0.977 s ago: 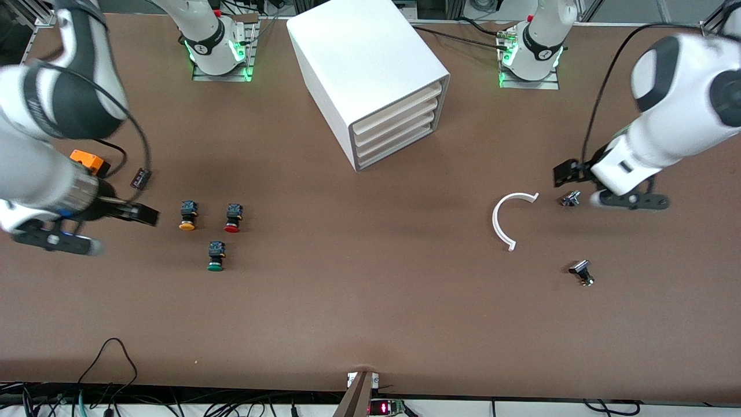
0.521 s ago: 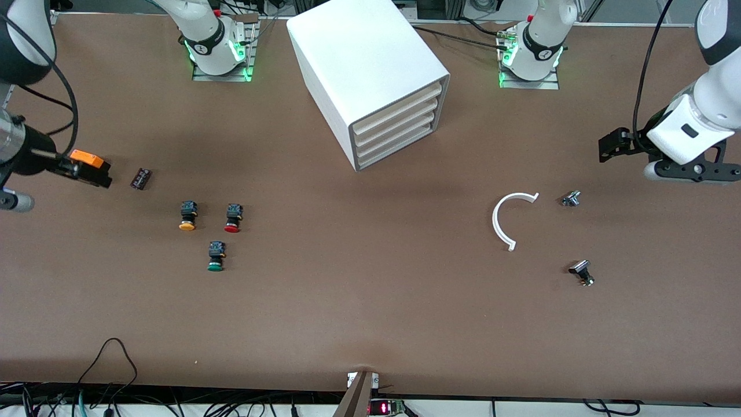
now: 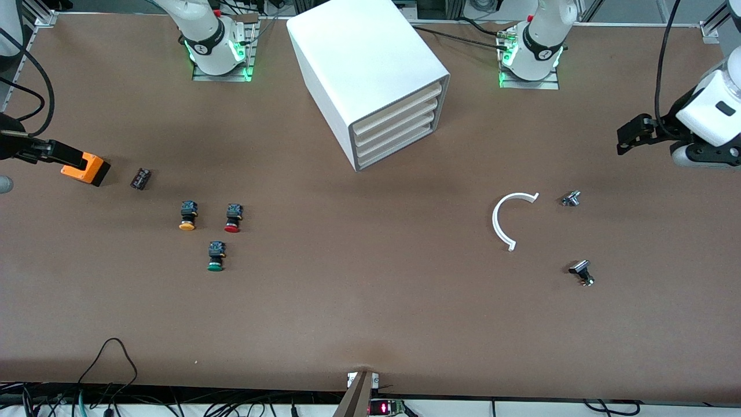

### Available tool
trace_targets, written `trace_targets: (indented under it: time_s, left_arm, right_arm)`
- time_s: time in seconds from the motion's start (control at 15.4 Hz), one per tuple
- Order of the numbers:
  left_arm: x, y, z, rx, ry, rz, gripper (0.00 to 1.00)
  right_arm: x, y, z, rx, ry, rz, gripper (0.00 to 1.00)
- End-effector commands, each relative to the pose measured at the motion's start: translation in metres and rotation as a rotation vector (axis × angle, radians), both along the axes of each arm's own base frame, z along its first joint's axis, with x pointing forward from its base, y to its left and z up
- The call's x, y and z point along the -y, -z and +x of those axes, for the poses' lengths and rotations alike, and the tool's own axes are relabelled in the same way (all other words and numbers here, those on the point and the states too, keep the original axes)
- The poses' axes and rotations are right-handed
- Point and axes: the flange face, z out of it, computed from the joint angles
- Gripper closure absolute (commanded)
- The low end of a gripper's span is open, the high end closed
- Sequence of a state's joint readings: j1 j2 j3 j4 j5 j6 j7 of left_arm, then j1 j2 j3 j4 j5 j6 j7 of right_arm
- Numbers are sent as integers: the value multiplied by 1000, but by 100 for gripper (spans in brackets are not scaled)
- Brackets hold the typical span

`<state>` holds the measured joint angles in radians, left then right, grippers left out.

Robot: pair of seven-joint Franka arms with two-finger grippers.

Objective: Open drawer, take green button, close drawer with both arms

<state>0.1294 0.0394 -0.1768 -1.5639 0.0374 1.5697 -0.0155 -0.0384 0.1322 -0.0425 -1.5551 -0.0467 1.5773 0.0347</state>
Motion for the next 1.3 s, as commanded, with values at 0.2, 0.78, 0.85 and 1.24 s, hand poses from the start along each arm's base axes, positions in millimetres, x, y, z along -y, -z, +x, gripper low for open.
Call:
trace_targets:
  time_s: [0.2, 0.78, 0.85, 1.24]
  left_arm:
    - [8, 23, 21, -54, 35, 9, 0]
    - [12, 20, 20, -47, 41, 8, 0]
    - [15, 20, 20, -47, 45, 7, 0]
    - [21, 20, 19, -47, 56, 6, 0]
  right_arm:
    - [-6, 1, -50, 8, -32, 23, 0]
    - [-3, 2, -48, 16, -79, 26, 0]
    - [2, 3, -48, 17, -70, 25, 0]
    - [4, 2, -45, 32, -61, 23, 0]
